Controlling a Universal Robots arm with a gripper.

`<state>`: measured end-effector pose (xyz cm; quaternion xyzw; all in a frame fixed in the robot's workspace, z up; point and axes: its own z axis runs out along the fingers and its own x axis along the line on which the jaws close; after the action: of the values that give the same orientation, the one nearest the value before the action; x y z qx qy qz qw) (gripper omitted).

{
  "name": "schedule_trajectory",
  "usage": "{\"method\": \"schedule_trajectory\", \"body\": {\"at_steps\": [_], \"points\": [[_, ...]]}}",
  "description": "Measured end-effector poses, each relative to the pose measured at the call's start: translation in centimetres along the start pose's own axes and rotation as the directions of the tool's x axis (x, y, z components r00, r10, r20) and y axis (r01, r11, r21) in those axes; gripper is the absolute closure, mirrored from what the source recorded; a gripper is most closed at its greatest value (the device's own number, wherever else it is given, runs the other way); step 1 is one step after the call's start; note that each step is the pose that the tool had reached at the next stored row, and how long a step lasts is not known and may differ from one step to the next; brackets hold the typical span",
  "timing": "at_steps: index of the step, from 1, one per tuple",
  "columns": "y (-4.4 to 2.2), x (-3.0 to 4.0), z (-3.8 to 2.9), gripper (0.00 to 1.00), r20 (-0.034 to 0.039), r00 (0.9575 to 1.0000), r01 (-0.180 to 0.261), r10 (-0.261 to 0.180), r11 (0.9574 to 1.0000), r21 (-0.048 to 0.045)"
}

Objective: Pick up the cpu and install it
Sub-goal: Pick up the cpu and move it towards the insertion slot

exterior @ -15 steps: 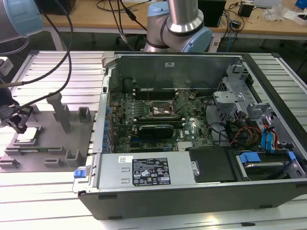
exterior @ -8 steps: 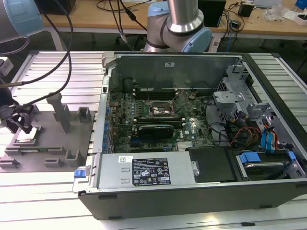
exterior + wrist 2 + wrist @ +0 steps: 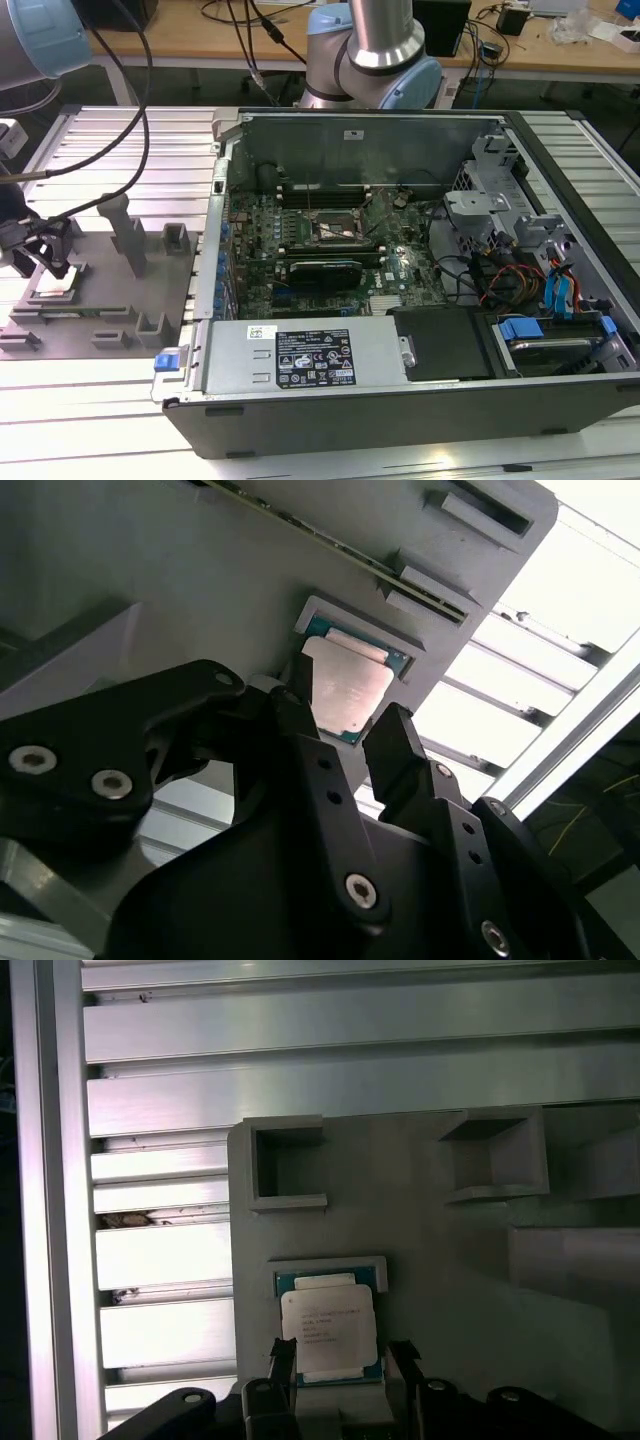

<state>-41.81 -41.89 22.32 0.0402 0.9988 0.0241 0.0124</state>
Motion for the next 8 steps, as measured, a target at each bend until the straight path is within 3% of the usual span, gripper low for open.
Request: {"method": "schedule_trajectory", "body": {"at_steps": [8], "points": [[0.00,0.00,0.11,0.52,-0.0001,1.0000,0.000,0.000,1.0000,0.0000]]}}
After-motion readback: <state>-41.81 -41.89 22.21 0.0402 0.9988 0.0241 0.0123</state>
